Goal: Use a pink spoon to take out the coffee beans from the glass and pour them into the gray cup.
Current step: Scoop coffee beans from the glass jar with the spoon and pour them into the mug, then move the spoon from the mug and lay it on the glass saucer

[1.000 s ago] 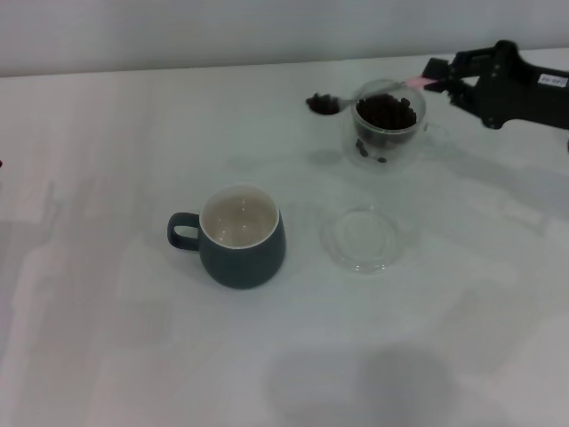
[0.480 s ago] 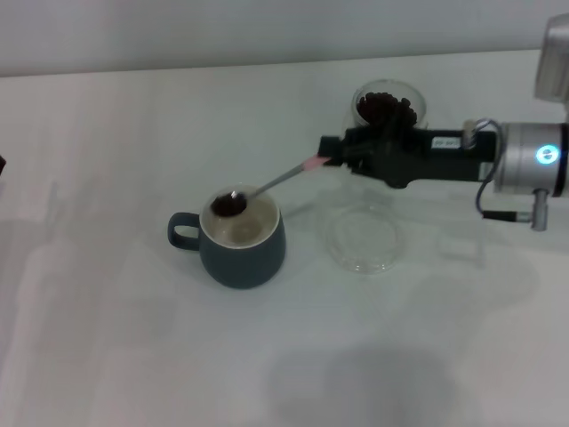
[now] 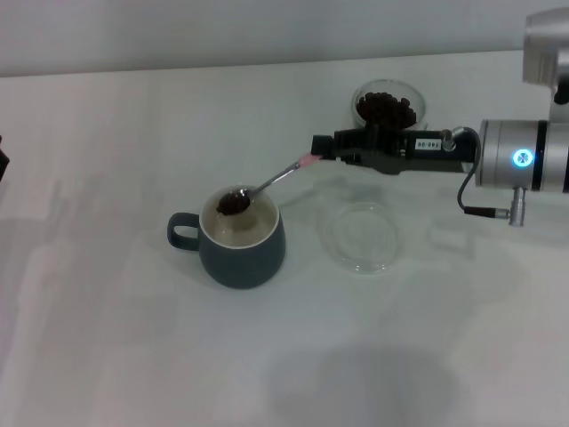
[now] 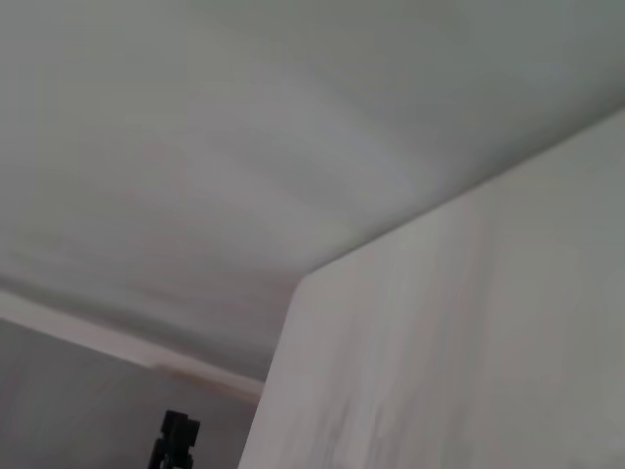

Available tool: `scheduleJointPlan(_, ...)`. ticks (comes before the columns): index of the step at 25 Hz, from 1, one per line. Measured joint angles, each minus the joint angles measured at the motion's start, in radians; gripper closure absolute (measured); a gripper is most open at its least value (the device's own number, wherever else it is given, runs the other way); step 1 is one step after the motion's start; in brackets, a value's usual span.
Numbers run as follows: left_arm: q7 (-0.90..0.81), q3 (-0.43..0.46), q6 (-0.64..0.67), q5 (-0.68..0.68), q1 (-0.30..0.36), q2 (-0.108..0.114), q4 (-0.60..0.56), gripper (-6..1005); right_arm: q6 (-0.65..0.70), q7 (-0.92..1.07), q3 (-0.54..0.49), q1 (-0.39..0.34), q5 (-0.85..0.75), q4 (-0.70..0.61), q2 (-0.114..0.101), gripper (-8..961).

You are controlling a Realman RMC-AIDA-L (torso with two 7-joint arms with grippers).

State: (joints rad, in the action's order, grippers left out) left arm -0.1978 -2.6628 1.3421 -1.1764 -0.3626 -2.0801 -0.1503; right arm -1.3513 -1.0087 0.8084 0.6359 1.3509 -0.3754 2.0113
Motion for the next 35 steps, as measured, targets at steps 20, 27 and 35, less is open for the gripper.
scheduleJointPlan(20, 0.0, 0.003, -0.01, -0.022, -0.005, 0.003, 0.0, 226, -0.061, -0.393, 0.117, -0.019, 0.011, -0.233, -0.001, 814)
scheduleJointPlan(27, 0.0, 0.003, -0.011, -0.035, -0.011, 0.002, 0.0, 227, -0.131, -0.281, 0.064, -0.021, 0.022, -0.245, -0.107, 814)
scheduleJointPlan(35, 0.0, 0.003, -0.011, -0.042, -0.015, 0.001, 0.0, 226, -0.232, -0.145, 0.066, -0.031, -0.026, -0.203, -0.238, 814)
